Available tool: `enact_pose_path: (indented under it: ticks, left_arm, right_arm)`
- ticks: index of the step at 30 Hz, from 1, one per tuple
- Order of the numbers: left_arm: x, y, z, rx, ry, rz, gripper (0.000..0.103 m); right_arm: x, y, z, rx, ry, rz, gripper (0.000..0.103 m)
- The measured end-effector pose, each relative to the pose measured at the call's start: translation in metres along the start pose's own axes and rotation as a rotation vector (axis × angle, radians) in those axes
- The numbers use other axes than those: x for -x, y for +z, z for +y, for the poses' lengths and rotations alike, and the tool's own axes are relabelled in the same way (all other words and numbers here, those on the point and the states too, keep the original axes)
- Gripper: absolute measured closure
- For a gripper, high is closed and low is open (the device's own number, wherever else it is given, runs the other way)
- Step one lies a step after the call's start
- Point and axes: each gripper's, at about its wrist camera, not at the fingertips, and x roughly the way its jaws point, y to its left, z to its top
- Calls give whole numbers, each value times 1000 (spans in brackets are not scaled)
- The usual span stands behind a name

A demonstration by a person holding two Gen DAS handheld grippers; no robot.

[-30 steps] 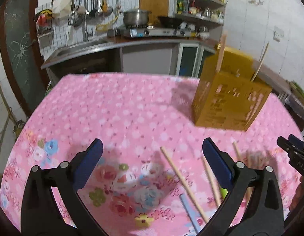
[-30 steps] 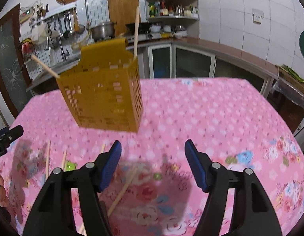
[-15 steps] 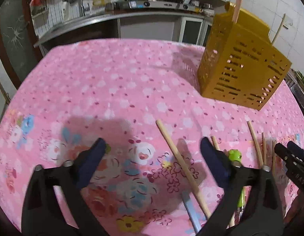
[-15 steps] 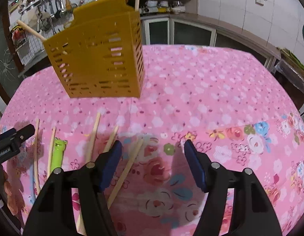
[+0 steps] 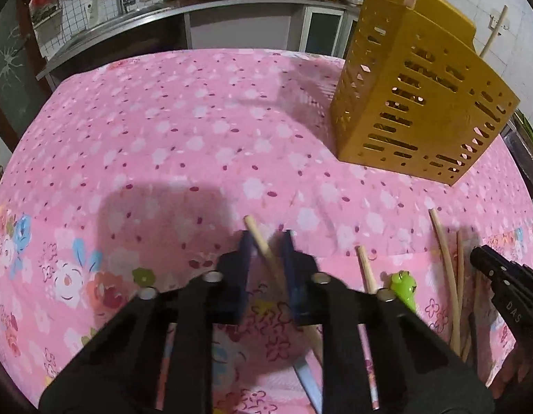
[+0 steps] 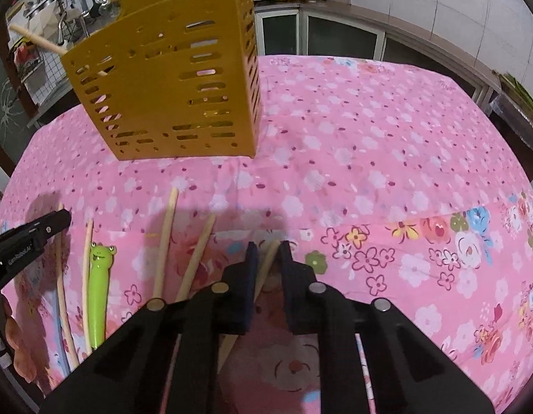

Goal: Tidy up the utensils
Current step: 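Lift the held chopsticks with both tools and carry them above the yellow holder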

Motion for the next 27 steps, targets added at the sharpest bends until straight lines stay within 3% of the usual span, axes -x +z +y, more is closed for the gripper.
enact_pose_path:
  ticks: [13, 24, 27]
  left_arm:
    - [4, 2, -9, -12, 9, -31, 93]
    - [67, 5, -18, -60, 8, -221, 99]
    - [76, 7, -17, -69, -5, -230, 99]
  right_arm:
    - [-2, 10, -9, -44, 46, -6, 96]
    - [40, 22, -23, -80, 126, -141, 97]
    - [53, 25, -24, -79, 137, -175, 97]
